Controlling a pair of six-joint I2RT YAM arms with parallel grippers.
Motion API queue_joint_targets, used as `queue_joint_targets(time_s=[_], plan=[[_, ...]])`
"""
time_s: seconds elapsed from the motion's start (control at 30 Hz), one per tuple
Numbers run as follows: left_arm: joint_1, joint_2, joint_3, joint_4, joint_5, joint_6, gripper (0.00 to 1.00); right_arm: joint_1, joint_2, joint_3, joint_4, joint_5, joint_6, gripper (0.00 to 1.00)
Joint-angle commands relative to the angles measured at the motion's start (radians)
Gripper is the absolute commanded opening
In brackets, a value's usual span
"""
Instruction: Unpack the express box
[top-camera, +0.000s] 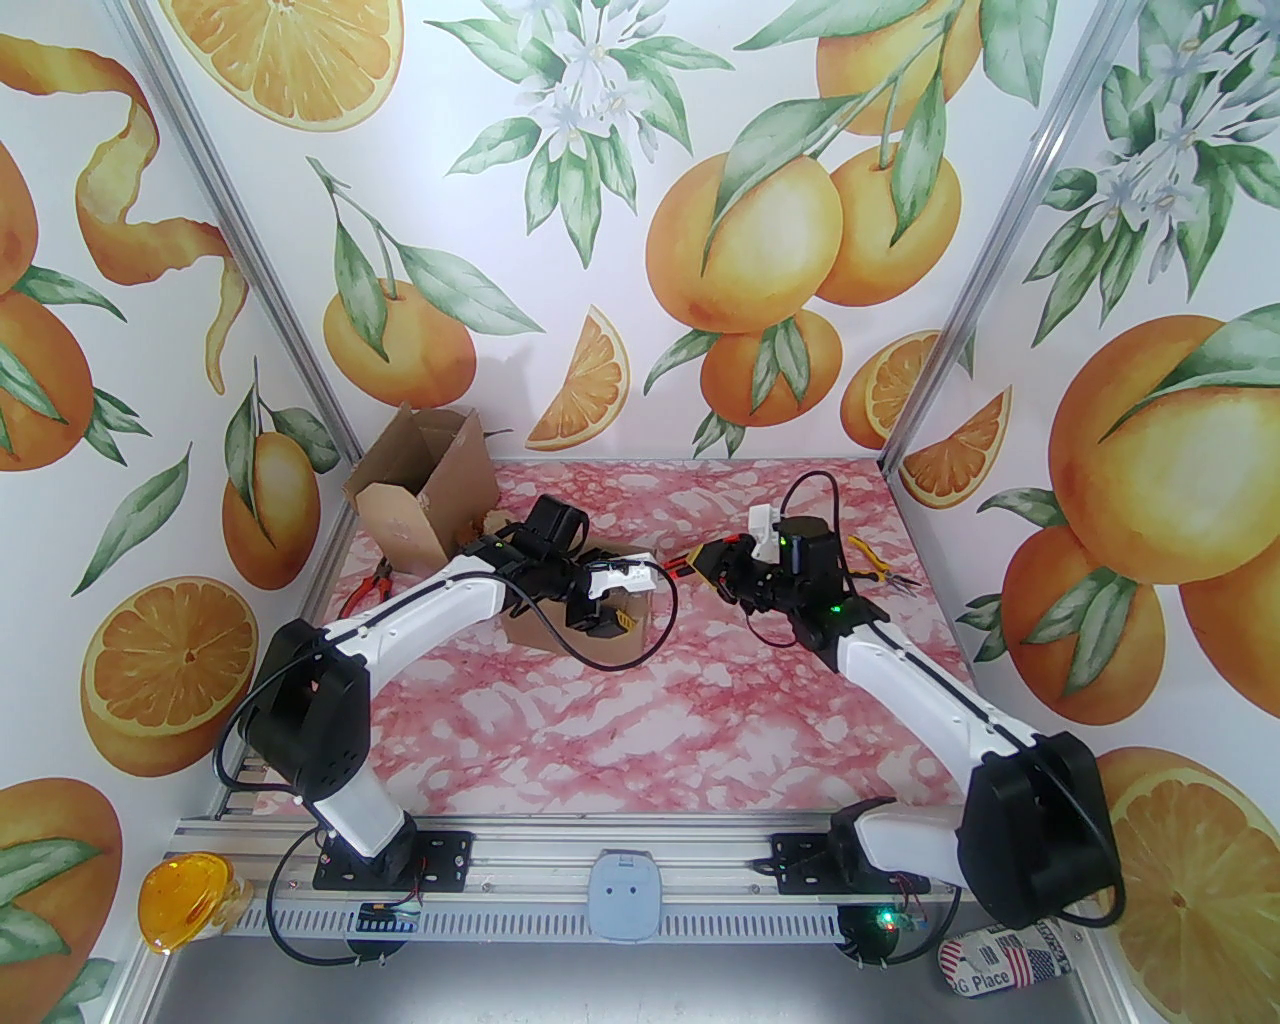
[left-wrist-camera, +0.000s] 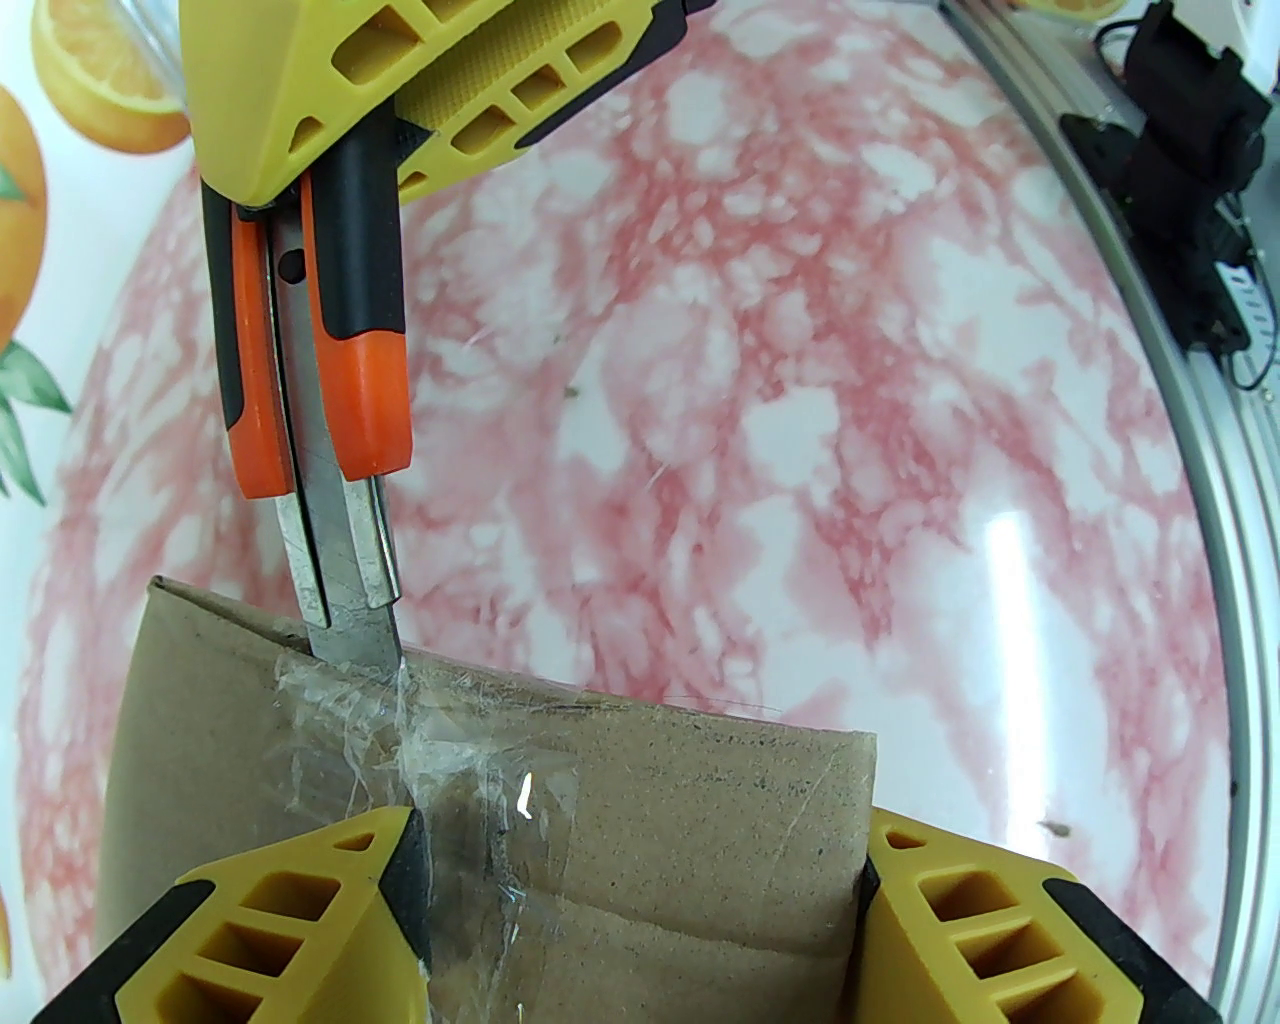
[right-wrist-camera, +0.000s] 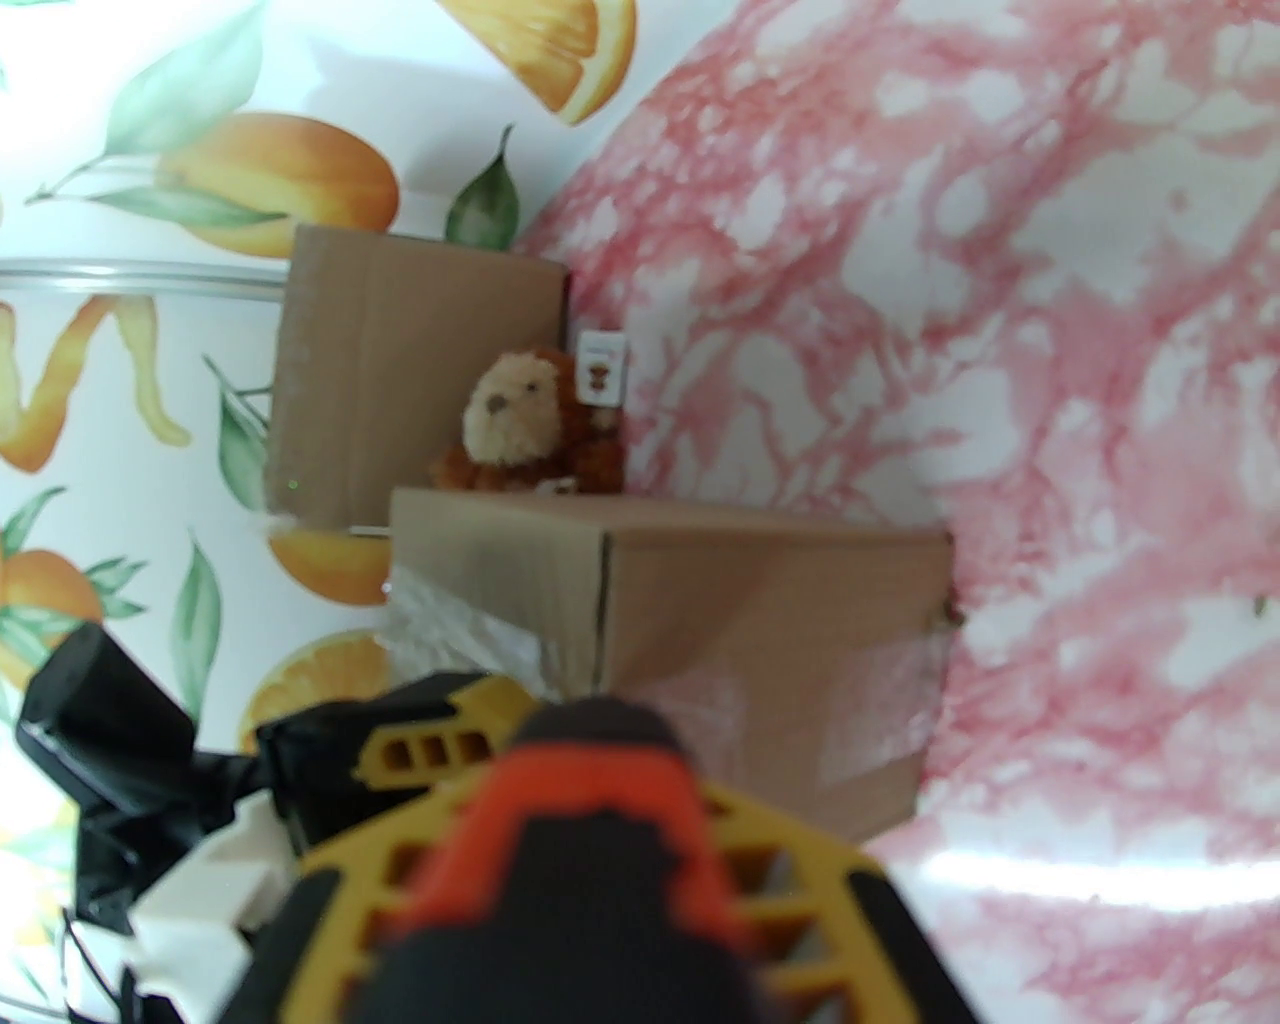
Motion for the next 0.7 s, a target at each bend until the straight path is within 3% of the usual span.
queue_joint_targets(time_s=[0.0,0.2,0.67], plan=[[0.034,0.042,0.017,0.002,-0.069,-0.045,0.62,-0.002,-0.043,0.032,-0.183,-0.004,-0.038,0.00],[0.042,0.079,0.036,-0.048,-0.052,-0.060,0.59,-0.037,-0.085,0.049,-0.219,0.038,-0.039,0.00],[0.047,0.078,0.021,-0.051,-0.079,-0.090,0.56,-0.069,-0.072,0.079,-0.302,-0.033,-0.084,0.00]])
